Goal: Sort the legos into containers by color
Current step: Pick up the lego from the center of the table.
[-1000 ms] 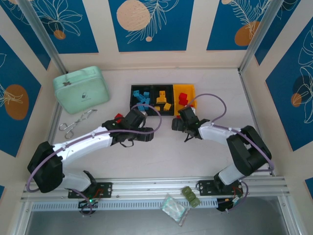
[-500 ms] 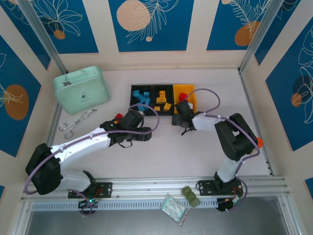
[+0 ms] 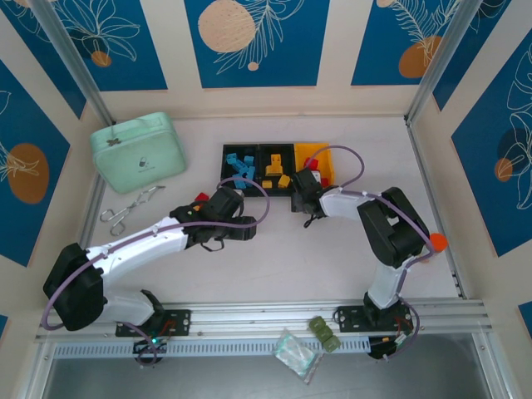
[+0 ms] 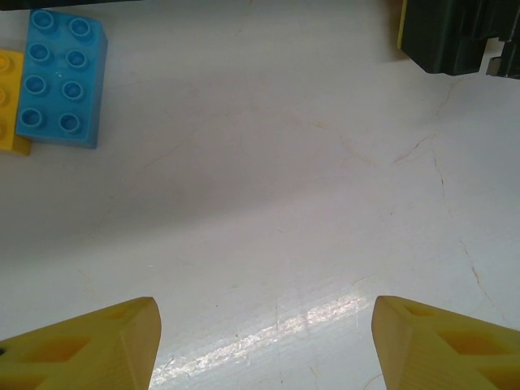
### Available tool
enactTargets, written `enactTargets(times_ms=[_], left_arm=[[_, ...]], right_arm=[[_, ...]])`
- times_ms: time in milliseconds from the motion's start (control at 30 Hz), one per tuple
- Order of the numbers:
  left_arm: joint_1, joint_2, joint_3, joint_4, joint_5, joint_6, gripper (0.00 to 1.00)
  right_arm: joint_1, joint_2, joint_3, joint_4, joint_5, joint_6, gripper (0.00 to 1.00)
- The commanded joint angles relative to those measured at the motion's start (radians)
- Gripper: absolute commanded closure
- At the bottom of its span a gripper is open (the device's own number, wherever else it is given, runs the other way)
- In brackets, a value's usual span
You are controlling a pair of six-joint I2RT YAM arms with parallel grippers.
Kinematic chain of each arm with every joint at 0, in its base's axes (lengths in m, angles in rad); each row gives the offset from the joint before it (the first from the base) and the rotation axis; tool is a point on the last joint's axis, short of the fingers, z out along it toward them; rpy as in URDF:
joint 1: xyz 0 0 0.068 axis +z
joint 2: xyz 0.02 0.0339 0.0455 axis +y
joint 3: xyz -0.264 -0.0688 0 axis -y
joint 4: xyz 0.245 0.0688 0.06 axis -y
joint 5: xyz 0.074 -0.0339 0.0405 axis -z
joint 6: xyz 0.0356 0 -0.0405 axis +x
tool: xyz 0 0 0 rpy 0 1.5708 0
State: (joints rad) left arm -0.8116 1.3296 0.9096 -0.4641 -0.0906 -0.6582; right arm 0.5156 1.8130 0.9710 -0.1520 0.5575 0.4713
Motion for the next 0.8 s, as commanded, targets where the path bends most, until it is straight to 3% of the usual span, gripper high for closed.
enactTargets(times_ms=[0,233,600,767], left_arm=[[0.012,-0.003,-0.009,-0.018,-0.003,-0.015,0.31],[0.014,0.001,-0.018,-0.009,0.0,-0.02,0.31],[0.014,0.031,-0.018,0.054,0.052,-0.021,0.31],[0.014,0.04,-0.023,0.085,0.083,-0.027,0.31]], right_arm=[[0.005,0.081,0.018,0.105,-0.039,-0.015,0.38],[0.043,0.037,-0.019,0.091,-0.006,-0.016,0.63],[0.093,-0.265,-0.175,-0.041,-0.009,0.07,0.65],[0.041,-0.415,-0.159,-0.161,-0.053,0.085,0.65]])
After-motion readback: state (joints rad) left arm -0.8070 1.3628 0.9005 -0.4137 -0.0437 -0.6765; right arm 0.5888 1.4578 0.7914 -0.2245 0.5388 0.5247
